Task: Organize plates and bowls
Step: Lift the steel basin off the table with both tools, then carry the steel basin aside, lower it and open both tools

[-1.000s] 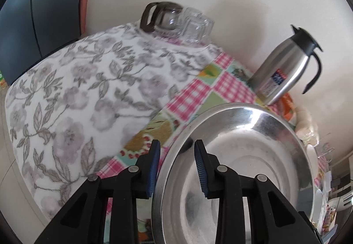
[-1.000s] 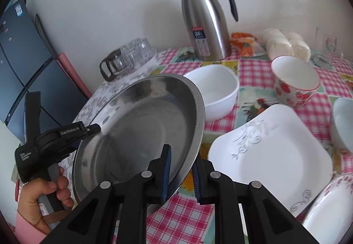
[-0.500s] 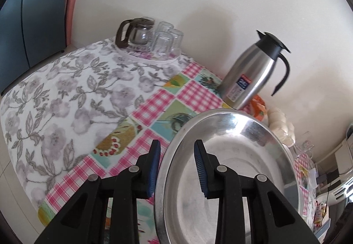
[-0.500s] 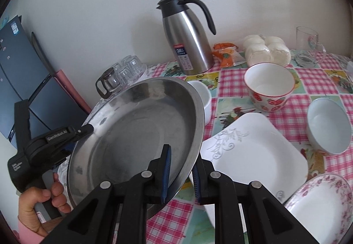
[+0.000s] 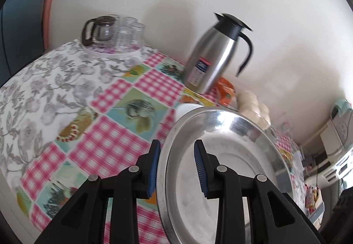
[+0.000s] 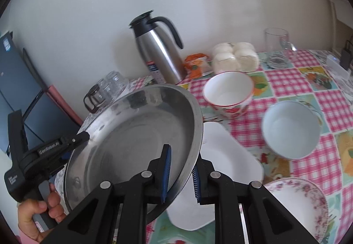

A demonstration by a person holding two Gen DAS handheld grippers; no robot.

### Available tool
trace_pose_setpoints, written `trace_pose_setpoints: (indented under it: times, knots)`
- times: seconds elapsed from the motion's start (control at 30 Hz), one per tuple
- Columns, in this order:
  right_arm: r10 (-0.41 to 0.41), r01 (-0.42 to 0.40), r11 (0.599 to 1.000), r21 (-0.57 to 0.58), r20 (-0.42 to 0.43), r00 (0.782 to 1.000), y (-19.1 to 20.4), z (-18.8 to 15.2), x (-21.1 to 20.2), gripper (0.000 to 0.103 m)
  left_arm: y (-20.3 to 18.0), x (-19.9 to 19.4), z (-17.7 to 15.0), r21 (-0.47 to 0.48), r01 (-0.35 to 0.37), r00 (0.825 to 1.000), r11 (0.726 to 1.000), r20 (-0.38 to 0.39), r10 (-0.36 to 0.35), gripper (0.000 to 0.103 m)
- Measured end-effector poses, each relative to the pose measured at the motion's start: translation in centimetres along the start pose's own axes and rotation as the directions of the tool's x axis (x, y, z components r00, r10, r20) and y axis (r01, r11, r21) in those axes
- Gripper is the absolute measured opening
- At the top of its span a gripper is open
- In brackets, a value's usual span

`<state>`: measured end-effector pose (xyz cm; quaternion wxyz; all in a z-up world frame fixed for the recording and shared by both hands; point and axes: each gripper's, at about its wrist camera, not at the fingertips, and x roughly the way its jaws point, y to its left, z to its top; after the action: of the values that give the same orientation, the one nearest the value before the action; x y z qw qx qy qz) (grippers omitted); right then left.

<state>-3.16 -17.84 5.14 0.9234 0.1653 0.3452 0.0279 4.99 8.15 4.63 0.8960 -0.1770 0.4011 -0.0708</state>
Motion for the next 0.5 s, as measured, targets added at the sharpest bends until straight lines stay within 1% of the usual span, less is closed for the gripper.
trace_pose_setpoints:
  times: [0.1, 0.2, 0.37, 0.5]
  knots:
    - [-0.011, 0.011, 1.000, 0.028, 0.002, 1.000, -1.9, 0.4, -0.4, 0.020, -1.8, 0.6, -0.7, 0.031, 0.020, 1.000, 0.999, -0.021, -0.020, 0.032]
    - [-0.031, 0.030, 0.998, 0.050, 0.004, 1.000, -3.6, 0.5, -0.8, 0.020, -3.6, 1.5, -1.7, 0.068, 0.025, 0.999, 0.997, -0.050, -0.021, 0.032]
    - [-0.085, 0.086, 0.994, 0.061, -0.015, 0.996, -6.4, 0.4, -0.9, 0.020, -5.5, 2.8, -3.1, 0.104, 0.025, 0.993, 0.994, -0.116, -0.013, 0.032]
    - [-0.101, 0.106, 0.990, 0.093, -0.052, 0.994, -8.2, 0.0, -0.6, 0.020, -6.2, 3.9, -4.0, 0.121, 0.006, 0.985, 0.993, -0.171, 0.014, 0.032]
